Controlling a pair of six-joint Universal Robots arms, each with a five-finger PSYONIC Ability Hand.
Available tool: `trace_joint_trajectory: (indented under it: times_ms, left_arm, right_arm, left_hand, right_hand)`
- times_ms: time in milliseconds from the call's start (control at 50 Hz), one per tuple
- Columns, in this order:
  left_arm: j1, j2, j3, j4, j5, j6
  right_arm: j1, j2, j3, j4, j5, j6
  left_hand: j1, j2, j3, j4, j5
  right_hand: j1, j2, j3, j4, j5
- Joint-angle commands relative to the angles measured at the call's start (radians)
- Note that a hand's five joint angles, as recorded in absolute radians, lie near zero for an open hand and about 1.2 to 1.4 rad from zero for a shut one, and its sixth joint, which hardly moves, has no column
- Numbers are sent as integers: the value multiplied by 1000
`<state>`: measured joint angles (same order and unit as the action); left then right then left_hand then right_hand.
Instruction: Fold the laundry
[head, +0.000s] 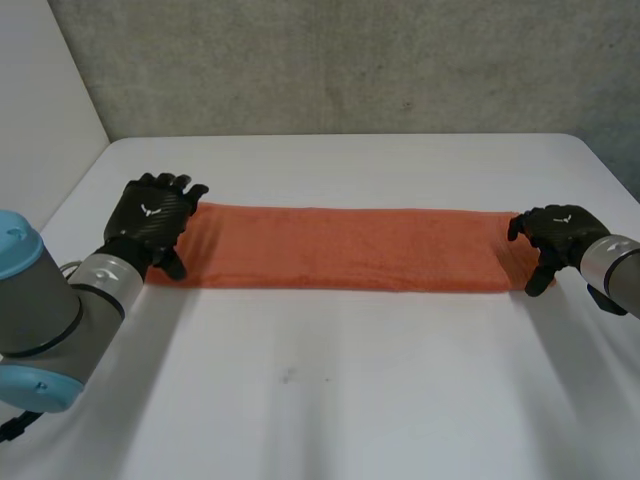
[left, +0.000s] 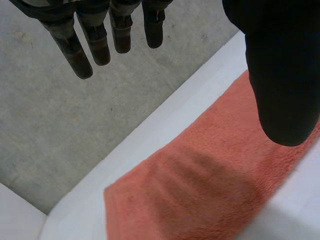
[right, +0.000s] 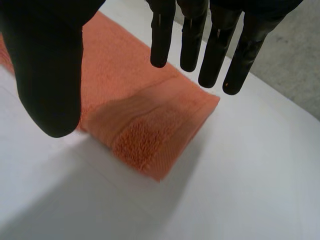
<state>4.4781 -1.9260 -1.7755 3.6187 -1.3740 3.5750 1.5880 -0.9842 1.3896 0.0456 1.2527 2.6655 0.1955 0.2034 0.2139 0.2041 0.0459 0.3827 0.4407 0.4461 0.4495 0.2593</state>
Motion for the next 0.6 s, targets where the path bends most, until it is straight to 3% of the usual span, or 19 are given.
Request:
trace_joint_trajectory:
  times_ms: [20, 420, 460, 480, 500, 600]
  left_arm:
    - [13, -2, -8, 0, 0, -38]
    - [13, -5, -25, 0, 1, -38]
    - [13, -5, -25, 0, 1, -38]
    - [13, -5, -25, 0, 1, -38]
    - [13, -5, -25, 0, 1, -38]
    - [13, -4, -30, 0, 1, -38]
  right_arm:
    - [-28, 85, -18, -93, -3, -13]
    - [-40, 187, -86, -121, -3, -22]
    - [-40, 193, -95, -127, -1, -22]
    - [-40, 193, -95, -127, -1, -22]
    - [-40, 194, -98, -130, -1, -22]
    - [-55, 193, -104, -170, 39, -18]
  left_hand:
    - [-11, -19, -30, -20, -36]
    - [-11, -19, -30, -20, -36]
    - [-11, -19, -30, -20, -36]
    - [-11, -19, -30, -20, -36]
    - [-11, -19, -30, -20, -36]
    - [-11, -19, -30, -20, -36]
  right_hand:
    - [231, 173, 167, 164, 180]
    - [442, 384, 378, 375, 391]
    - [837, 779, 773, 770, 786]
    - [838, 780, 775, 772, 787]
    - [1012, 954, 948, 945, 961]
    - [1014, 956, 950, 947, 962]
